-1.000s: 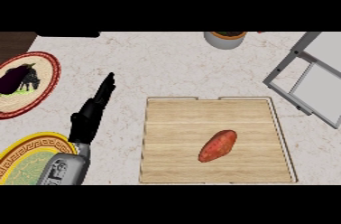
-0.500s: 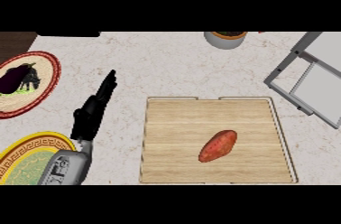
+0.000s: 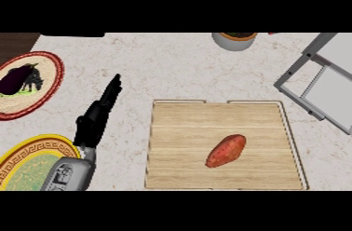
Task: Pick the bell pepper from the tray and place it in the tiered shelf
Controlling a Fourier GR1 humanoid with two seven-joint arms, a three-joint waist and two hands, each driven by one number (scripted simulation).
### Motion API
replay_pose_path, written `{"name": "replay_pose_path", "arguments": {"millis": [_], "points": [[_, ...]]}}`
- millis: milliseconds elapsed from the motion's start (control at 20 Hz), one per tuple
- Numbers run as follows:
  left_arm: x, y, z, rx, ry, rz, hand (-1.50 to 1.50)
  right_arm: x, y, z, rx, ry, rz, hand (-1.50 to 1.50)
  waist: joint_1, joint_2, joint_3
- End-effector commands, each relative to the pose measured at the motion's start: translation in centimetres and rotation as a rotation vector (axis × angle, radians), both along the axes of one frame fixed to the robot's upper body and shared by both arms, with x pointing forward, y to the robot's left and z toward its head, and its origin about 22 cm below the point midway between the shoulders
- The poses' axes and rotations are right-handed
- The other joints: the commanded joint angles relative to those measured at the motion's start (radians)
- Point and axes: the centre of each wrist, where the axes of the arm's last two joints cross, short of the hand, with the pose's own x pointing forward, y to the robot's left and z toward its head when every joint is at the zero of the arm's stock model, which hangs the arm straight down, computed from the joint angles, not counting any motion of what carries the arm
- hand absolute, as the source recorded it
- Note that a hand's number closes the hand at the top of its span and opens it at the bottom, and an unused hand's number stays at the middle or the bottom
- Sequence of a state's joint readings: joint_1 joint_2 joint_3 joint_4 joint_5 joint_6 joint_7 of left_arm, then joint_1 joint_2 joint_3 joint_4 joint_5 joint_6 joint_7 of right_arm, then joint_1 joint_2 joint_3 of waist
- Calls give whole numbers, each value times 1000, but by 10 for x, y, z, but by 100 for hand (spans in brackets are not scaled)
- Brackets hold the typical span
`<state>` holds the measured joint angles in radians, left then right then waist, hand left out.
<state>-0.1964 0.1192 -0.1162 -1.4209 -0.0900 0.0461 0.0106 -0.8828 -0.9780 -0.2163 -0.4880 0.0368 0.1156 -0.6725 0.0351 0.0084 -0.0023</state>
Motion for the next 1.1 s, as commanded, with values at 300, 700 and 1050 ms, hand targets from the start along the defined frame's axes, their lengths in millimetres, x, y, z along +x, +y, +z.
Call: {"name": "replay_pose_path", "arguments": {"millis": [300, 700, 1050], "points": [[18, -12, 20, -10, -3, -1, 0, -15, -28, -7, 129, 62, -19, -150, -1, 6, 5], [0, -3, -3, 2, 13, 9, 0, -8, -23, 13, 223, 110, 143, -150, -5, 2, 4], [-8, 3, -5, 3, 13, -5, 0, -25, -38, 56, 463, 49, 139, -150, 6, 3, 4]]}}
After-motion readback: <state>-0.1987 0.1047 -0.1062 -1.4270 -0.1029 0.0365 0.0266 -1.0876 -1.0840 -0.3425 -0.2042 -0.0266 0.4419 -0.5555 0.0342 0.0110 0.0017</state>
